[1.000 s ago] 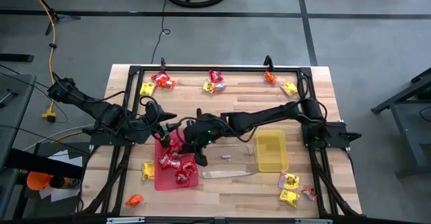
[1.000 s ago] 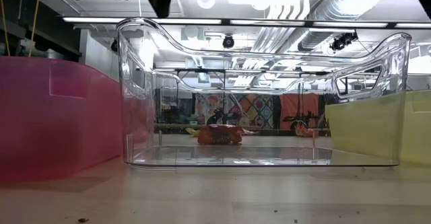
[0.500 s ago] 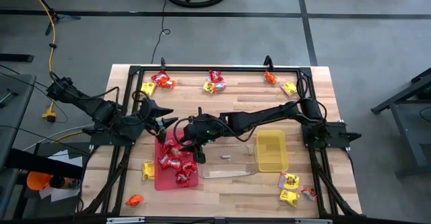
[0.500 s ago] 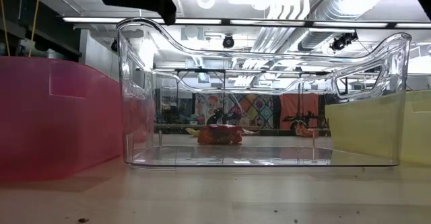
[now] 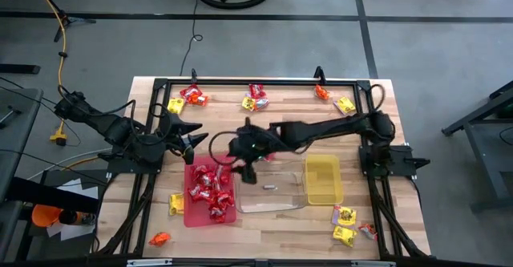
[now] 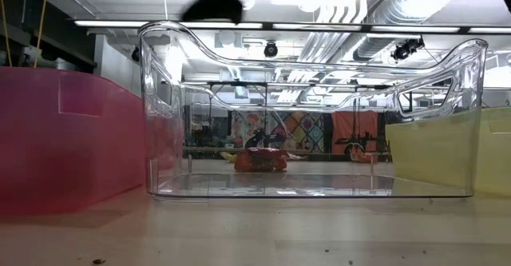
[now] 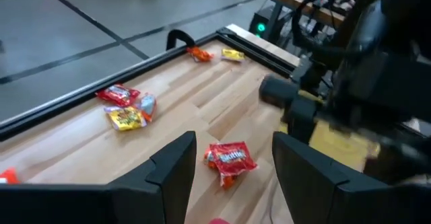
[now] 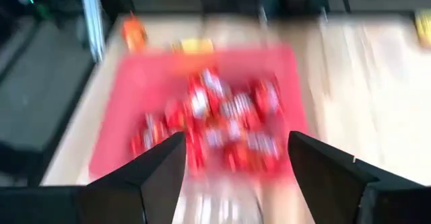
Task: Sort candy
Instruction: Put the red candy into the red bin
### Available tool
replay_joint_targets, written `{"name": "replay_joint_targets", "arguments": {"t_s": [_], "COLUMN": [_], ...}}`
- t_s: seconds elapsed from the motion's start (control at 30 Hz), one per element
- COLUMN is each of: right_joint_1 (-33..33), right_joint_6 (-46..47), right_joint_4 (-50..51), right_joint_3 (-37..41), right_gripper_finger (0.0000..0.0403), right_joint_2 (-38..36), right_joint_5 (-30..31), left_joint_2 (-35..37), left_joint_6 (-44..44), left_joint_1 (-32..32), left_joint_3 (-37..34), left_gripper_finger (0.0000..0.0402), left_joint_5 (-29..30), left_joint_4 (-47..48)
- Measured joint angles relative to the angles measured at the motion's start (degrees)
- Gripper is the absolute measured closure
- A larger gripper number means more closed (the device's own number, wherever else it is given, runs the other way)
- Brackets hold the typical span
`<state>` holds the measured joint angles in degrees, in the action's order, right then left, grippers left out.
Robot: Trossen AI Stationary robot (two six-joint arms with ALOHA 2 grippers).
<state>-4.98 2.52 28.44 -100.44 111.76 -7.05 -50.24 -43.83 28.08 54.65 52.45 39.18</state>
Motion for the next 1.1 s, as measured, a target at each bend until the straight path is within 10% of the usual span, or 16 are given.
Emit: {"name": "replay_joint_targets", "arguments": {"t_s": [0.33,0.77,1.1], "right_joint_1": [1.01,1.87,14.18], "right_joint_6": [-1.08,30.66,41.46], "right_joint_4": [29.24,-1.64,-7.01], "right_joint_3": [3.60,43.42,41.79], "right_gripper_finger": [0.0146,0.0146,0.0146], "right_joint_2": [-10.38,-35.32,-22.80], "right_joint_5": [7.15,8.26,-8.03], "left_joint_2": [-0.91,-3.39,-3.43], "left_joint_6": [0.04,2.10,1.28], "left_joint_1": [-0.97,-3.39,-3.41], "left_joint_3": [-0.04,-0.07,-0.07], "left_gripper_finger": [0.0218,0.0218,0.0218], "left_joint_5": [0.75,-2.37,-2.24], "left_joint_4": [-0.26,-0.15,-0.11]}}
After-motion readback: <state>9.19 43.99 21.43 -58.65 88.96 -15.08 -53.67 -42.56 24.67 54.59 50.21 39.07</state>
